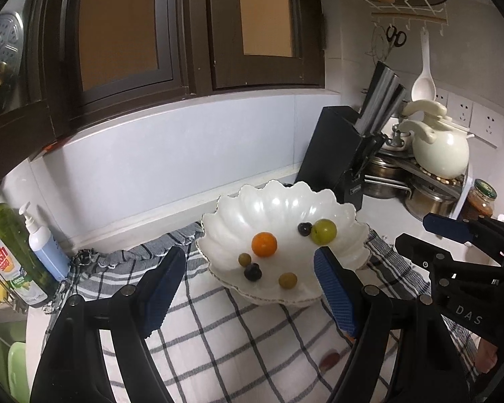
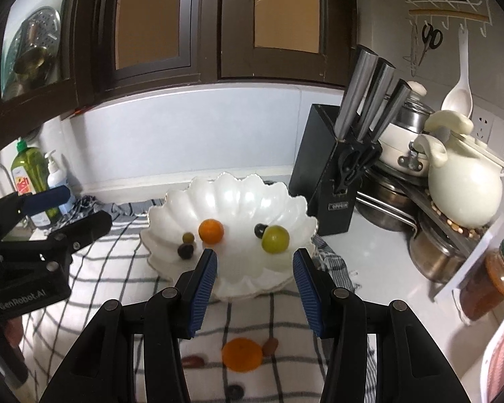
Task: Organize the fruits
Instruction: 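Raise both open tools away from the bowl toward the cloth, then move the left tool to a reddish-brown oval fruit while the right tool approaches a small dark plum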
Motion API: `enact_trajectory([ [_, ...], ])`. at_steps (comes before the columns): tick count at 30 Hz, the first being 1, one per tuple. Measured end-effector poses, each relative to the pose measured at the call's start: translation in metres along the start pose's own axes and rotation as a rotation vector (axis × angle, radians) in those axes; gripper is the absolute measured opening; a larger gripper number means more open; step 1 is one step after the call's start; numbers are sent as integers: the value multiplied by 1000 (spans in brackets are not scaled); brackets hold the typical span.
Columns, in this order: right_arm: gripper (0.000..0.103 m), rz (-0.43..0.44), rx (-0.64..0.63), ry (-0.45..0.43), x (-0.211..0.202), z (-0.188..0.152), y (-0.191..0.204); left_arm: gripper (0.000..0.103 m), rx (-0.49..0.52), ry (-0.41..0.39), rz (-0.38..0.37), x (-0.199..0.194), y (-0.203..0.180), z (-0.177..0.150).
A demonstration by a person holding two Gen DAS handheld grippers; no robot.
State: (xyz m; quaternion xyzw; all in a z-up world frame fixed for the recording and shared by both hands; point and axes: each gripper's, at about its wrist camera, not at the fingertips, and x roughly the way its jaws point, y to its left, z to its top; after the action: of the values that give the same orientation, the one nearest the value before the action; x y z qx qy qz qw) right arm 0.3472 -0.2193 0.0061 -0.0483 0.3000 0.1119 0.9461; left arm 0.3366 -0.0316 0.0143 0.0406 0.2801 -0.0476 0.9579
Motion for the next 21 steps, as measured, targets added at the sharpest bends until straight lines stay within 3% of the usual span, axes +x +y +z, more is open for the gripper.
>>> enact_trajectory([
  [21, 48, 21, 30, 97, -20, -57, 2, 78, 45, 79, -80, -13, -20, -53],
])
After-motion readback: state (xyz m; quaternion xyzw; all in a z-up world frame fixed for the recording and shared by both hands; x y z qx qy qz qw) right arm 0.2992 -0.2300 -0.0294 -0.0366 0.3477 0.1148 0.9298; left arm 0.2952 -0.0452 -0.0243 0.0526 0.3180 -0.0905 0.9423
